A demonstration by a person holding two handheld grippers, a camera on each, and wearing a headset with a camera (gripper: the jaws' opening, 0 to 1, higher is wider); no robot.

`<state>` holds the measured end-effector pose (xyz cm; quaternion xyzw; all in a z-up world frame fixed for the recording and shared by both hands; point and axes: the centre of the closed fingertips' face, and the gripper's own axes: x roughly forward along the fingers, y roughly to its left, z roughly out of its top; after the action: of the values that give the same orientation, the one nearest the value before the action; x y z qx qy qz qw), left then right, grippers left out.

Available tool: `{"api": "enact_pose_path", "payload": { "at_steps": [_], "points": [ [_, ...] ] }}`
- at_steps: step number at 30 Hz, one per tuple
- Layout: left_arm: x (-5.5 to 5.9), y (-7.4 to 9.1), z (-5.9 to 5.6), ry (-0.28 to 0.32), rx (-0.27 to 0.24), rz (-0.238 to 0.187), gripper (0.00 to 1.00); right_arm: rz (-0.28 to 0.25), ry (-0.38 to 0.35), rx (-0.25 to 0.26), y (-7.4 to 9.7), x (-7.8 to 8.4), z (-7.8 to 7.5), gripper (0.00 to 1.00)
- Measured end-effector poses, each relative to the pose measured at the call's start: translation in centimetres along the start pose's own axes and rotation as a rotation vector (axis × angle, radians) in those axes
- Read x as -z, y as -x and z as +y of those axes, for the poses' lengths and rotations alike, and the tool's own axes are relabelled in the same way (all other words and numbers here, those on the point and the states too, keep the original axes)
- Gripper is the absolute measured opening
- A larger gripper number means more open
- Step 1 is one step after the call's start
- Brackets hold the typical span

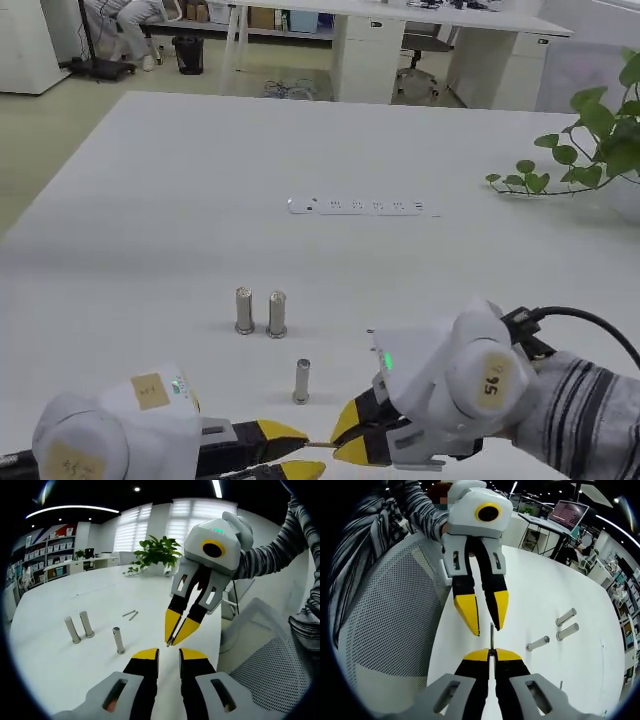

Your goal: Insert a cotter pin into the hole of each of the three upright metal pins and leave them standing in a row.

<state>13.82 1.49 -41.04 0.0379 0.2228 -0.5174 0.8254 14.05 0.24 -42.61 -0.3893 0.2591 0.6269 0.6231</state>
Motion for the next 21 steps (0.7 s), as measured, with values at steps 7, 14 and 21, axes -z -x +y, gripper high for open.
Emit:
{"api": "enact_pose_path", "payload": {
  "at_steps": [7,14,21],
  "points": [
    [-0.1,-0.3,2.7,0.057,-0.128,-0.037,0.18,0.042,-0.025,0.059,-0.2,1.1,-1.7,0.00],
    [0.1,-0.4,4.8,0.078,-0.205,-0.034,0.22,0.090,-0.038,0.114,-0.2,2.4,-3.8,0.00],
    [0.3,-1.1,6.6,0.099,-0.259,-0.033,0.22,0.100,-0.102,0.147,-0.2,3.2,-5.7,0.00]
  ]
}}
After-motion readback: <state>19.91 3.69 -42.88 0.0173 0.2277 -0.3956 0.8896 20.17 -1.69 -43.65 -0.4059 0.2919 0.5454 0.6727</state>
